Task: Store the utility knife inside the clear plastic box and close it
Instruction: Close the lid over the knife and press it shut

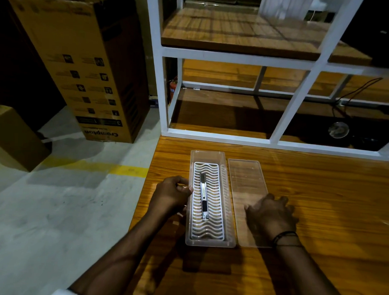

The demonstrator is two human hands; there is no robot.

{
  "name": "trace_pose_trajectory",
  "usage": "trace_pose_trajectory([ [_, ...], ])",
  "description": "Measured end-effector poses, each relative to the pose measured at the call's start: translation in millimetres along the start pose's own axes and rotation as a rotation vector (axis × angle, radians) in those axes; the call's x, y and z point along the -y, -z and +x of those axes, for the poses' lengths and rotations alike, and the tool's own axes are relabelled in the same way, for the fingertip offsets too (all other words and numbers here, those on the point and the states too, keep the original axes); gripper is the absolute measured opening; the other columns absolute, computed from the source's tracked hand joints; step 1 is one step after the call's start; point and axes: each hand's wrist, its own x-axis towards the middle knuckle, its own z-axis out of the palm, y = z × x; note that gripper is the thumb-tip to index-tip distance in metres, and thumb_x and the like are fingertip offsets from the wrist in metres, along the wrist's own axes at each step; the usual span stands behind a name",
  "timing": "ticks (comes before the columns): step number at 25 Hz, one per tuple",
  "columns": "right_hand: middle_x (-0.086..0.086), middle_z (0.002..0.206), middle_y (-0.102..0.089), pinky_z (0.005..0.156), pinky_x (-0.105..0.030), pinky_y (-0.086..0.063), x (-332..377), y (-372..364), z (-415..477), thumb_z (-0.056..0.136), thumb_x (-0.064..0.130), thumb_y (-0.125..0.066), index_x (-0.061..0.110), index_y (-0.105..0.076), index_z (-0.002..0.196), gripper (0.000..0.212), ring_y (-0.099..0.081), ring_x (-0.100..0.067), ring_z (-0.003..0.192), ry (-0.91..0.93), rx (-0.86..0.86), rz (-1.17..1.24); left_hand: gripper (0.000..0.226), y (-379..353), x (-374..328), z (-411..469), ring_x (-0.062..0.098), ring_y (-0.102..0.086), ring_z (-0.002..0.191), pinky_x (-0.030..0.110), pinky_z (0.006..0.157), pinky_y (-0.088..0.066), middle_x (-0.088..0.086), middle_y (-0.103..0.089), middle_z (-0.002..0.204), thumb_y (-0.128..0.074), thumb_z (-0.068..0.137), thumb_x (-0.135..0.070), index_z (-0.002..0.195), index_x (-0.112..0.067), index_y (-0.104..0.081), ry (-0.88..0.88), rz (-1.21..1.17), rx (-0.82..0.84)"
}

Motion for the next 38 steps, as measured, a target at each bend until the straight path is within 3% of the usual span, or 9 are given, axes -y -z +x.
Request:
trace_pose_trajectory([
  [6, -0.017, 0.131, -0.052, 0.092, -0.047, -0.053, -5.2, 6.1, 4.4, 0.07, 0.061, -0.079, 0.014, -0.052, 0.127, 0.079, -0.058, -0.037, 0.114, -0.018, 0.039, 0.176, 0.006, -4.3, -1.4, -0.6, 0.028, -0.078, 0.067, 0.052, 0.061, -0.066, 0.009, -0.075, 0.091, -0.072, 0.094, -0.026, 0.09, -0.026, -0.068, 0.019, 0.045, -0.007],
  [9, -0.005, 0.108, -0.067, 0.075, -0.039, -0.057, -4.7, 23.7, 2.2, 0.076, 0.038, -0.084, 0.015, -0.063, 0.114, 0.049, -0.065, -0.026, 0.09, 0.067, 0.153, 0.426, 0.004, -4.1, -4.1, -4.3, 0.024, -0.075, 0.064, 0.038, 0.054, -0.063, 0.006, -0.073, 0.09, -0.07, 0.096, -0.025, 0.095, -0.024, -0.066, 0.005, 0.069, -0.021],
  [12, -0.003, 0.094, -0.065, 0.057, -0.029, -0.047, 1.3, 45.4, -1.2, 0.089, 0.014, -0.066, 0.012, -0.069, 0.11, 0.022, -0.062, -0.022, 0.08, 0.189, 0.159, 0.553, 0.005, -5.1, -5.9, -7.2, 0.022, -0.075, 0.063, 0.036, 0.053, -0.062, 0.003, -0.072, 0.088, -0.069, 0.097, -0.025, 0.093, -0.026, -0.065, -0.007, 0.084, -0.025],
  [18, -0.005, 0.091, -0.074, 0.084, -0.047, -0.057, 21.6, 68.7, -26.7, 0.084, 0.011, -0.055, 0.025, -0.07, 0.083, 0.02, -0.068, -0.027, 0.084, 0.291, 0.155, 0.904, 0.005, -3.9, -9.1, -10.9, 0.019, -0.074, 0.064, 0.034, 0.052, -0.062, -0.001, -0.071, 0.084, -0.069, 0.097, -0.026, 0.092, -0.027, -0.066, -0.022, 0.097, -0.025],
  [23, 0.001, 0.109, -0.076, 0.088, -0.045, -0.056, 40.3, 61.6, -39.6, 0.093, 0.019, -0.053, 0.032, -0.064, 0.126, 0.037, -0.072, -0.024, 0.097, 0.388, 0.408, 1.124, 0.006, -3.1, -9.3, -10.3, 0.02, -0.075, 0.063, 0.039, 0.055, -0.065, 0.002, -0.073, 0.088, -0.069, 0.097, -0.027, 0.102, -0.023, -0.069, -0.013, 0.112, -0.024],
  [25, 0.003, 0.127, -0.071, 0.089, -0.041, -0.058, 46.4, 50.7, -44.1, 0.091, 0.04, -0.061, 0.04, -0.051, 0.142, 0.052, -0.072, -0.019, 0.105, 0.41, 0.488, 1.099, 0.01, -2.4, -6.5, -7.7, 0.02, -0.077, 0.063, 0.045, 0.058, -0.066, 0.004, -0.076, 0.091, -0.071, 0.095, -0.028, 0.104, -0.022, -0.072, -0.01, 0.11, -0.026],
  [28, 0.006, 0.156, -0.044, 0.107, -0.042, -0.047, 50.2, 35.4, -46.2, 0.078, 0.069, -0.065, 0.046, -0.036, 0.15, 0.081, -0.051, -0.022, 0.136, 0.434, 0.356, 0.854, 0.015, -2.0, -2.6, -5.7, 0.02, -0.078, 0.063, 0.049, 0.058, -0.066, 0.006, -0.078, 0.093, -0.073, 0.092, -0.031, 0.105, -0.025, -0.077, -0.021, 0.108, -0.03],
  [32, 0.004, 0.163, -0.032, 0.119, -0.054, -0.029, 54.8, 19.5, -47.8, 0.068, 0.09, -0.05, 0.051, -0.029, 0.15, 0.093, -0.028, -0.03, 0.15, 0.453, 0.32, 0.592, 0.014, -1.8, -2.5, -9.7, 0.021, -0.078, 0.062, 0.05, 0.06, -0.066, 0.005, -0.079, 0.085, -0.073, 0.094, -0.024, 0.105, -0.026, -0.079, -0.038, 0.059, -0.018],
  [38, -0.014, 0.155, -0.026, 0.111, -0.045, -0.028, 54.9, 4.3, -58.3, 0.085, 0.066, -0.06, 0.052, -0.02, 0.153, 0.081, -0.018, -0.036, 0.143, 0.5, 0.252, 0.469, 0.029, -2.3, 0.7, -18.2, 0.011, -0.075, 0.063, 0.03, 0.055, -0.061, -0.003, -0.079, 0.084, -0.055, 0.102, -0.013, 0.099, -0.027, -0.08, -0.103, 0.025, -0.013],
])
